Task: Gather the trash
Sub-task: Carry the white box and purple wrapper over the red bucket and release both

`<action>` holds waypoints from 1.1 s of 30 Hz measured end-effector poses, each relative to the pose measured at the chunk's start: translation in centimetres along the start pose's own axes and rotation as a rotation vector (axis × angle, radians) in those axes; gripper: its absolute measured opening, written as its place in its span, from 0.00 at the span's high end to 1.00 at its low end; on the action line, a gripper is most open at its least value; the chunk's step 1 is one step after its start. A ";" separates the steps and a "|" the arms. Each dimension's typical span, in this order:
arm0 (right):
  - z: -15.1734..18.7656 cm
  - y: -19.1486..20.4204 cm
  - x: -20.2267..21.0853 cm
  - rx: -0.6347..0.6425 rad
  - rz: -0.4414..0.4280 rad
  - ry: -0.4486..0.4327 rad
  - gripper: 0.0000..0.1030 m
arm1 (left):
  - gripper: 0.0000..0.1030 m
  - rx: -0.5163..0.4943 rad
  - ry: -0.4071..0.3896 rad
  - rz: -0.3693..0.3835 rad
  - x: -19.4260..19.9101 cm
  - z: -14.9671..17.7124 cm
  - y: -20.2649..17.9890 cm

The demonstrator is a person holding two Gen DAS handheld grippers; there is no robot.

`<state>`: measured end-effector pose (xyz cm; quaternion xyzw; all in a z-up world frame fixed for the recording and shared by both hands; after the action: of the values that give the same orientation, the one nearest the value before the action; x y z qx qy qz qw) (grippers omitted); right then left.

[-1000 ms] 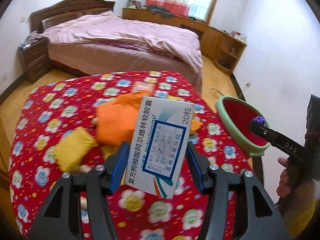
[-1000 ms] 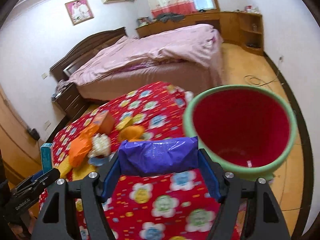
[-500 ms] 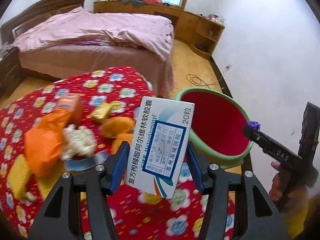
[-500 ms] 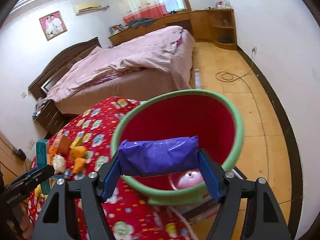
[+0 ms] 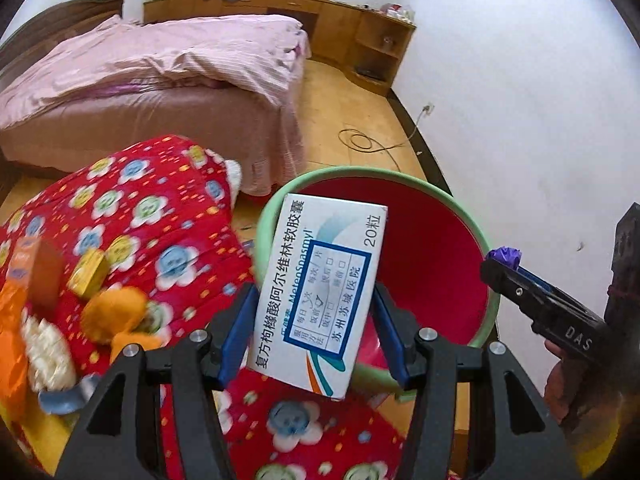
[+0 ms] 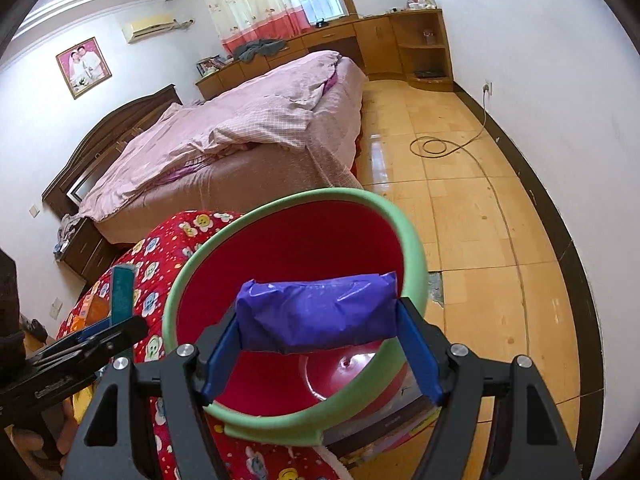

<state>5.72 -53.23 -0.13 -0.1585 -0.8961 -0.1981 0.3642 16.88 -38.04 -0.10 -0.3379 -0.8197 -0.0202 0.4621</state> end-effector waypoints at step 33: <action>-1.3 0.4 -0.9 -0.019 -0.038 -0.007 0.10 | 0.41 0.089 -0.064 -0.059 2.3 1.0 2.9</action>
<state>7.28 -53.64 0.18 -0.1455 -0.8984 -0.2129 0.3556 17.02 -34.26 0.30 -0.2930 -0.8437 0.0133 0.4496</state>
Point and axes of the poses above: each gripper's, at about its wrist camera, not at the fingertips, and x roughly against the way its jaws point, y to its left, z to its underside, the point moved 6 cm from there along -x, roughly the way its jaws point, and after that the axes turned 6 degrees about x, right-handed, at the moved point
